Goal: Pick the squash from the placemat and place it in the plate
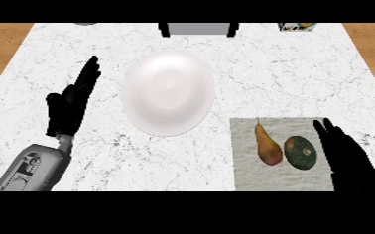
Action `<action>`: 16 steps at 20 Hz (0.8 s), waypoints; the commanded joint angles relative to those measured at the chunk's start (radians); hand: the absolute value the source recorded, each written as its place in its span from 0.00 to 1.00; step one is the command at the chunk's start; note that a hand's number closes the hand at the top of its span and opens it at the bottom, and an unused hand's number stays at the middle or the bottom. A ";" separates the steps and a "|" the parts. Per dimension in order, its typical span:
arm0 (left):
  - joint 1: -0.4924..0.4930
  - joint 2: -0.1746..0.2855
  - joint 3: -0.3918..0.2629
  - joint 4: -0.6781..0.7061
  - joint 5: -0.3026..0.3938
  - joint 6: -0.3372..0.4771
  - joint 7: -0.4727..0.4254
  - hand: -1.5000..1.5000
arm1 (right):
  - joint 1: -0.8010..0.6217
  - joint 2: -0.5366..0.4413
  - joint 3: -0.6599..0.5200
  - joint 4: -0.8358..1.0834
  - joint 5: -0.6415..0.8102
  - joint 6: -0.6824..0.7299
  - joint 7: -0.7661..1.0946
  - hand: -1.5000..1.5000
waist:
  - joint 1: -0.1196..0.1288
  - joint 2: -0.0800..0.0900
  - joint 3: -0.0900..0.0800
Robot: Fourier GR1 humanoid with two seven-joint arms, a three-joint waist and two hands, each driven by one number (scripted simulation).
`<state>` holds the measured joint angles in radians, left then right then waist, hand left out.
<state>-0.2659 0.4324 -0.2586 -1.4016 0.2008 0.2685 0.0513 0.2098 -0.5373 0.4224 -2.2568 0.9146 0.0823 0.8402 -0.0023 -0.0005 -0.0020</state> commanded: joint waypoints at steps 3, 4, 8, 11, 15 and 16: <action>0.044 -0.028 0.032 -0.042 -0.059 -0.008 0.004 0.50 | -0.067 0.080 -0.050 0.093 -0.038 0.084 0.004 0.00 | 0.004 0.000 0.002; -0.053 -0.057 0.071 0.130 -0.041 -0.066 -0.047 0.50 | -0.064 0.089 -0.001 0.035 0.007 0.128 0.049 0.00 | -0.003 0.001 0.002; -0.024 -0.064 0.068 0.029 -0.074 -0.045 0.002 0.50 | -0.073 0.097 -0.047 0.170 -0.013 0.134 -0.011 0.00 | 0.002 0.000 0.002; 0.012 -0.031 0.088 -0.047 -0.070 -0.076 0.066 0.50 | -0.087 0.080 -0.119 0.217 -0.052 0.174 -0.040 0.00 | 0.004 0.000 0.002; 0.009 -0.062 0.120 0.018 -0.086 -0.107 -0.021 0.50 | -0.243 0.164 -0.122 0.368 -0.047 0.233 -0.013 0.00 | 0.008 0.002 0.002; 0.026 -0.100 0.102 -0.024 -0.109 -0.074 0.034 0.50 | -0.147 0.165 -0.087 0.370 0.002 0.164 -0.071 0.00 | 0.003 0.000 0.002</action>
<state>-0.2548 0.3591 -0.1694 -1.4083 0.1119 0.1960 0.0713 0.0689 -0.4057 0.3299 -1.9884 0.8859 0.2688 0.8172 0.0015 0.0001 -0.0001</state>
